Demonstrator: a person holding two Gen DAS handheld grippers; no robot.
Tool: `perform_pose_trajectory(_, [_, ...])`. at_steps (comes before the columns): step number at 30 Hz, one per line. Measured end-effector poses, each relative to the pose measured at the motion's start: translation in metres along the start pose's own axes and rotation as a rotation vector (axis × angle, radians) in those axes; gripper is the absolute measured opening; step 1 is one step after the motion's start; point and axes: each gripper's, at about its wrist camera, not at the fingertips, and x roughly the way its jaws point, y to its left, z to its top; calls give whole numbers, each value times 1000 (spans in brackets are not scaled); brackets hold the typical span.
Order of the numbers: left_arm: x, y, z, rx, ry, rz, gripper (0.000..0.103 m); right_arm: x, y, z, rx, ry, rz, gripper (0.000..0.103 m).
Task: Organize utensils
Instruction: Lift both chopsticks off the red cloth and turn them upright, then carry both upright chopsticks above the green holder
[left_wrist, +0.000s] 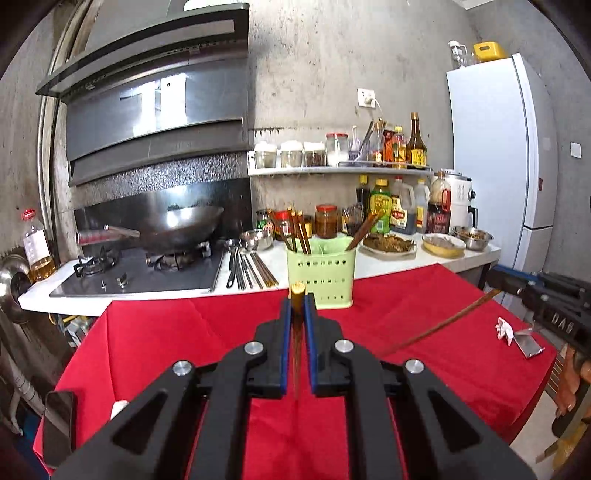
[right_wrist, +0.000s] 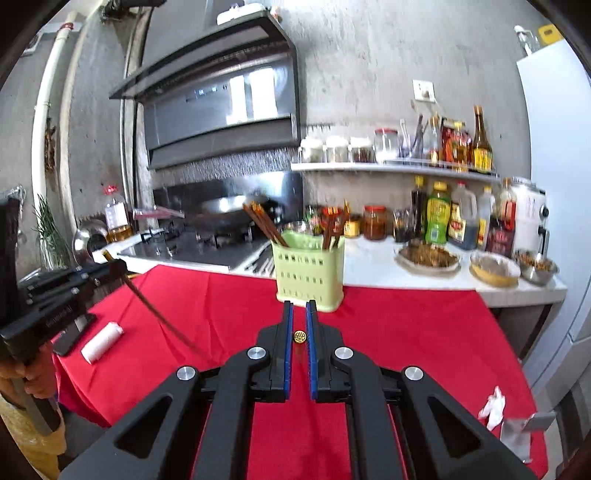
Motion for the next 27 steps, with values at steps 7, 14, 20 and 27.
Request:
perform_pose_trajectory(7, [5, 5, 3, -9, -12, 6, 7, 4, 4, 28, -16, -35, -5, 7])
perform_pose_trajectory(14, [14, 10, 3, -1, 5, 22, 7, 38, 8, 35, -59, -11, -35, 8])
perform_pose_trajectory(20, [48, 17, -25, -31, 174, -12, 7, 58, 14, 16, -104, 53, -39, 8])
perform_pose_trajectory(27, [62, 16, -46, -22, 247, -6, 7, 80, 12, -23, -102, 162, -36, 8])
